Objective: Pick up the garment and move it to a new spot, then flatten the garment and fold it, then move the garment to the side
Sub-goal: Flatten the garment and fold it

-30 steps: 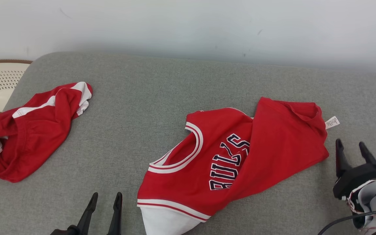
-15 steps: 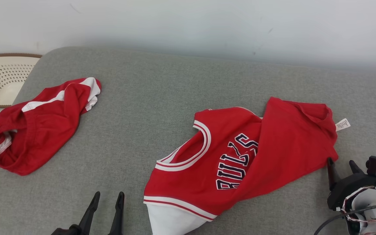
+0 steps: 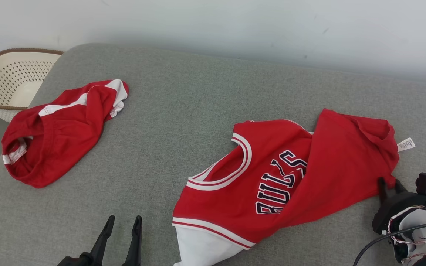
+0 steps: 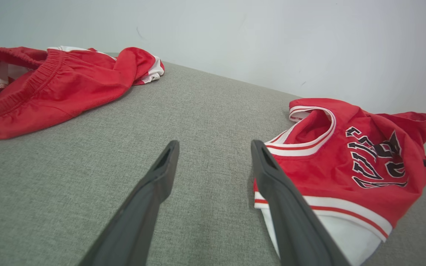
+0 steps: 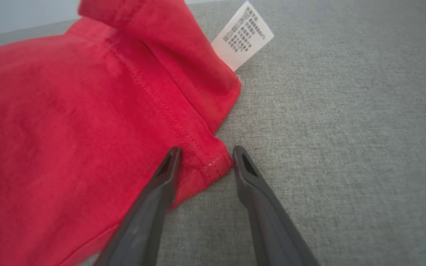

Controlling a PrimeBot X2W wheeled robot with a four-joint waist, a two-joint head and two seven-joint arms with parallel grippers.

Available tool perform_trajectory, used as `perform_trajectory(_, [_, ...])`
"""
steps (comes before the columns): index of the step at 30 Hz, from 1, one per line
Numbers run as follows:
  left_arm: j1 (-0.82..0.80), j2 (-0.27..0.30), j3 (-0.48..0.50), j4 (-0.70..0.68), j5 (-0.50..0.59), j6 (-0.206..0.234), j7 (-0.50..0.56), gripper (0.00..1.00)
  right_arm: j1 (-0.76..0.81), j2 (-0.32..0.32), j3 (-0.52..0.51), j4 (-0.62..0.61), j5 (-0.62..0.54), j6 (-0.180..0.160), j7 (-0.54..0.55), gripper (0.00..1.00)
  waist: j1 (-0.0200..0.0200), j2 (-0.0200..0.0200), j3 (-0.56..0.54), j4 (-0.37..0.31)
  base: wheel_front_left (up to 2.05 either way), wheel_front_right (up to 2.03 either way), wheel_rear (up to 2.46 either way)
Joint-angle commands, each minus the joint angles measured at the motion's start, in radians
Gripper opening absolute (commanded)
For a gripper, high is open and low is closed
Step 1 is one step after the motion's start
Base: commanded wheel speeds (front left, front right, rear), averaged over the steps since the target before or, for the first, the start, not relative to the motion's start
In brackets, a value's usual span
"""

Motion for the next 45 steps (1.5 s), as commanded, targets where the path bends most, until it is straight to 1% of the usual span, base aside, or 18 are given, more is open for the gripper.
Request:
perform_trajectory(1, [0.001,0.000,0.000,0.005,0.009,0.003,-0.005,1.00,-0.002,-0.002,0.005,0.016,-0.007,-0.001,-0.010,0.00,0.0000,-0.0001,-0.002,0.002,0.00,0.00,0.00])
perform_trajectory(5, [0.018,0.000,0.005,0.011,0.004,0.009,-0.005,1.00,0.002,0.015,0.015,0.018,0.003,-0.001,-0.043,0.00,0.0000,-0.0001,-0.015,-0.012,0.00,0.00,0.00])
perform_trajectory(11, [0.040,0.000,0.006,0.016,-0.001,0.013,-0.005,1.00,0.064,0.031,0.041,-0.052,0.041,-0.001,-0.072,0.00,0.0000,-0.0001,-0.054,-0.056,0.00,0.00,0.00])
perform_trajectory(15, [0.045,0.000,0.000,0.014,-0.002,0.017,-0.005,1.00,0.137,0.034,0.053,-0.145,0.084,-0.001,-0.072,0.00,0.0000,-0.0001,-0.074,-0.084,0.00,0.00,0.00])
perform_trajectory(19, [0.058,0.000,-0.003,0.008,-0.005,0.023,-0.005,1.00,0.240,0.019,0.038,-0.274,0.117,-0.001,-0.030,0.00,0.0000,-0.0001,-0.078,-0.104,0.00,0.00,0.00])
perform_trajectory(20, [0.058,0.000,-0.003,0.008,-0.005,0.023,-0.005,1.00,0.240,0.019,0.038,-0.274,0.117,-0.001,-0.030,0.00,0.0000,-0.0001,-0.078,-0.104,0.00,0.00,0.00])
perform_trajectory(25, [0.059,0.000,0.003,0.005,-0.006,0.022,-0.005,1.00,0.361,0.036,-0.002,-0.438,0.152,-0.001,0.060,0.00,0.0000,-0.0001,-0.069,-0.120,0.00,0.00,0.00])
perform_trajectory(26, [0.056,0.000,0.004,0.007,-0.006,0.020,-0.005,1.00,0.382,0.035,-0.010,-0.460,0.146,-0.001,0.075,0.42,0.0000,-0.0001,-0.068,-0.121,0.00,0.00,0.00])
perform_trajectory(27, [0.053,0.000,0.005,0.009,-0.005,0.019,-0.005,1.00,0.399,0.048,-0.014,-0.482,0.161,-0.001,0.088,0.80,0.0000,-0.0001,-0.067,-0.121,0.00,0.00,0.00])
perform_trajectory(28, [0.050,0.000,0.006,0.011,-0.004,0.018,-0.005,1.00,0.413,0.051,-0.023,-0.495,0.160,-0.001,0.098,1.00,0.0000,-0.0001,-0.067,-0.122,0.00,0.00,0.00])
perform_trajectory(29, [0.047,0.001,0.008,0.013,-0.003,0.016,-0.005,1.00,0.425,0.038,-0.034,-0.507,0.131,-0.001,0.101,1.00,0.0000,-0.0001,-0.069,-0.122,0.00,0.00,0.00])
perform_trajectory(30, [0.046,0.000,0.010,0.015,-0.002,0.015,-0.005,1.00,0.432,0.039,-0.048,-0.521,0.119,-0.001,0.095,1.00,0.0000,-0.0001,-0.071,-0.122,0.00,0.00,0.00])
perform_trajectory(36, [0.059,0.000,0.023,0.017,0.007,0.014,-0.005,1.00,0.460,0.076,-0.136,-0.614,-0.029,-0.001,0.017,1.00,0.0000,-0.0001,-0.097,-0.123,0.00,0.00,0.00])
perform_trajectory(38, [0.062,0.000,0.029,0.012,0.012,0.015,-0.005,1.00,0.468,0.103,-0.151,-0.649,-0.055,-0.001,0.000,1.00,0.0000,-0.0001,-0.105,-0.123,0.00,0.00,0.00])
perform_trajectory(42, [0.071,0.000,0.043,0.001,0.017,0.020,-0.005,1.00,0.489,0.132,-0.167,-0.719,-0.103,-0.001,-0.030,1.00,0.0000,-0.0001,-0.119,-0.121,0.00,0.00,0.00])
perform_trajectory(45, [0.082,0.000,0.052,-0.003,0.023,0.021,-0.005,1.00,0.512,0.158,-0.175,-0.759,-0.118,-0.001,-0.045,1.00,0.0000,-0.0001,-0.132,-0.117,0.00,0.00,0.00])
